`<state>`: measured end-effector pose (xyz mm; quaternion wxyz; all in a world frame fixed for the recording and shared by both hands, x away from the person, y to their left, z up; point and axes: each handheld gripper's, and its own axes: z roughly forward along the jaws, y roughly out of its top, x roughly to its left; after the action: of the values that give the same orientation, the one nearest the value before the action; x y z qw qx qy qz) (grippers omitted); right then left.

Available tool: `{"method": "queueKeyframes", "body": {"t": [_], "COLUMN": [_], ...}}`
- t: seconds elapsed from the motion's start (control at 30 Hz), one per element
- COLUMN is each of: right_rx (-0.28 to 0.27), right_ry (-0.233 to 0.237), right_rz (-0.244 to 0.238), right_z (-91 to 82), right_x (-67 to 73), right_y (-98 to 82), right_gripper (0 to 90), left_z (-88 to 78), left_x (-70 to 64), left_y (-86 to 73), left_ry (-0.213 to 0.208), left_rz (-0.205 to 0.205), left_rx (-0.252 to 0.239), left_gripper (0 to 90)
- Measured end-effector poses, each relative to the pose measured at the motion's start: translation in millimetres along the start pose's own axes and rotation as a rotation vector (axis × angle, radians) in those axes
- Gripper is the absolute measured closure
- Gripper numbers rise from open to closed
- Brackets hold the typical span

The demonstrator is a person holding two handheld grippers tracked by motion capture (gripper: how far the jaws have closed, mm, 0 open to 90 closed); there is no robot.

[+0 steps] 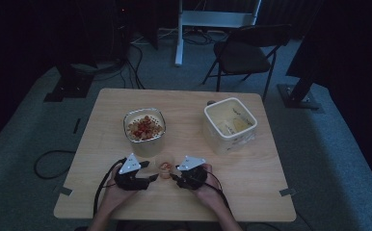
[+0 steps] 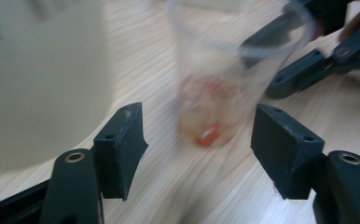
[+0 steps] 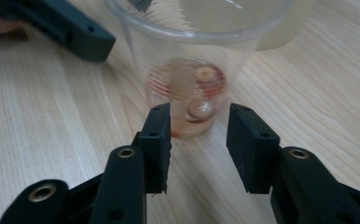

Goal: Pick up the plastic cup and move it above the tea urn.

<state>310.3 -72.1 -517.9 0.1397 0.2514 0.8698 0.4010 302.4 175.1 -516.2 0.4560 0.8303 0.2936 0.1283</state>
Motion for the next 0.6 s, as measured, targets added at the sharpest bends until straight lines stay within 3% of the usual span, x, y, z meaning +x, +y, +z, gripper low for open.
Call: {"method": "queueKeyframes", "body": {"t": [0.13, 0.33, 0.5, 0.53, 0.6], "right_rx": [0.003, 0.012, 0.002, -0.002, -0.007], "right_ry": [-0.025, -0.057, -0.069, -0.070, -0.080], "right_rz": [0.018, 0.060, 0.098, 0.101, 0.116], "right_z": [-10.8, -28.8, -37.8, -39.1, -42.9], "right_x": [-6.9, -21.0, -28.8, -29.9, -33.7], "right_y": [-5.4, -24.2, -33.4, -34.9, -40.7], "right_gripper": [56.0, 53.5, 52.4, 52.3, 51.7], "left_z": [11.6, 27.2, 36.2, 38.2, 40.4], "left_x": [-6.0, -7.8, -12.1, -13.7, -13.6], "left_y": [7.4, 17.1, 18.4, 21.2, 22.2], "left_ry": [-0.030, -0.026, 0.016, 0.024, 0.029], "left_rz": [-0.009, -0.005, 0.029, 0.039, 0.039], "left_rx": [-0.023, -0.076, -0.080, -0.103, -0.110], "left_gripper": [33.3, 29.7, 27.2, 27.2, 30.6]}}
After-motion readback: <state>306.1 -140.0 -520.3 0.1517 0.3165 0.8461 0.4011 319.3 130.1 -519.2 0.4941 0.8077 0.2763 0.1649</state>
